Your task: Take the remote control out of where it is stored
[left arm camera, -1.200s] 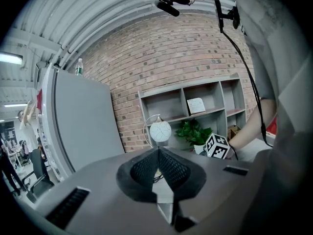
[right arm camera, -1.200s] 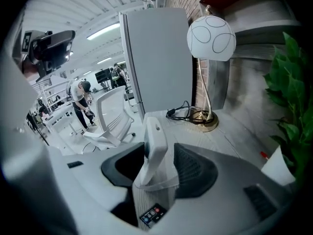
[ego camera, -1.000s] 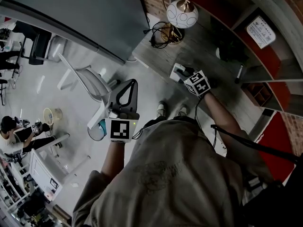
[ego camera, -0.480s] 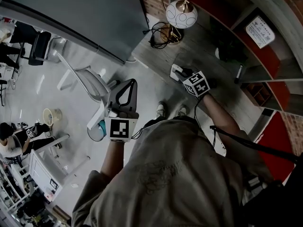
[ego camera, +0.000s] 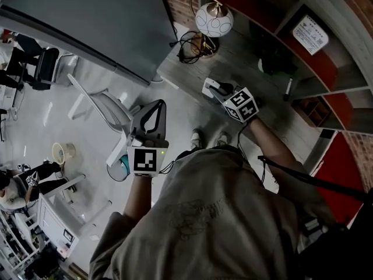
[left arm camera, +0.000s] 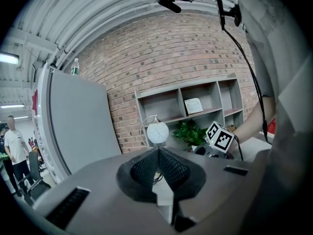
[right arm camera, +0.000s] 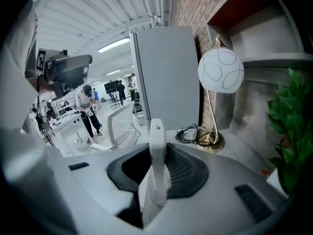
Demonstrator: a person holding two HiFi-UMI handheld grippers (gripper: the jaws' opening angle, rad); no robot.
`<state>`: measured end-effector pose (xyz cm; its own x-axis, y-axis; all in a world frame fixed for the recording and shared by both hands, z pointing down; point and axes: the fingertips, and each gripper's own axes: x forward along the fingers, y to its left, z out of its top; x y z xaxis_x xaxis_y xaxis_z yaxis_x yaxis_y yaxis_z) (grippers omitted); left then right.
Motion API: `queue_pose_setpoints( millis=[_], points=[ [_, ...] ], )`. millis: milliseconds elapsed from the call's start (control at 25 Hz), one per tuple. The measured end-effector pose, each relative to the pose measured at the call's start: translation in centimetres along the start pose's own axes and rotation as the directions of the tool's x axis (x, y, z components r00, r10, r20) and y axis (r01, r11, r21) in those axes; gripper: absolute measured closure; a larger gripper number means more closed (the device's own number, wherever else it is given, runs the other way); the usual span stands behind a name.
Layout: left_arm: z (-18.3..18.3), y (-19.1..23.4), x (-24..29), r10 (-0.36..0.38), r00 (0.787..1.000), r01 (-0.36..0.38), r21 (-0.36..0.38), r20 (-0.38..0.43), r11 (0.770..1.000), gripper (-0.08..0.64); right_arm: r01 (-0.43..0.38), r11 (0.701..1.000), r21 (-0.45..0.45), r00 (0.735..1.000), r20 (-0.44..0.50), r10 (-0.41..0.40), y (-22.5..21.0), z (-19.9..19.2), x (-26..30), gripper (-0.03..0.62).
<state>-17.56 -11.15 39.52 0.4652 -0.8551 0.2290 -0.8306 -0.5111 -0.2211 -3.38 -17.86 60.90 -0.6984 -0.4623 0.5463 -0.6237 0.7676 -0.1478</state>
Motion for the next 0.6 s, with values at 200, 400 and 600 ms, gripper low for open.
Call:
queue_pose_setpoints(
  millis=[200,400,600],
  points=[
    [0.4,-0.5,0.9,-0.033,0.999,0.033,0.002,0.017,0.999,0.549,0.017,1.0,-0.022,0.994,0.112,-0.015,0.6,4.4,-3.4,0.5],
    [0.2,0.1,2.1,-0.02,1.0,0.02,-0.031,0.01,0.999,0.549,0.079,0.995,-0.061,0.974,0.218,-0.063,0.7,8.2,-7.8,0.5],
    [1.8,-0.2,3.8,-0.035,0.998,0.037,-0.025,0.046,0.999,0.549,0.165,0.984,-0.064,0.936,0.324,-0.135,-0.1,11.0,-13.5,0.5]
  ],
)
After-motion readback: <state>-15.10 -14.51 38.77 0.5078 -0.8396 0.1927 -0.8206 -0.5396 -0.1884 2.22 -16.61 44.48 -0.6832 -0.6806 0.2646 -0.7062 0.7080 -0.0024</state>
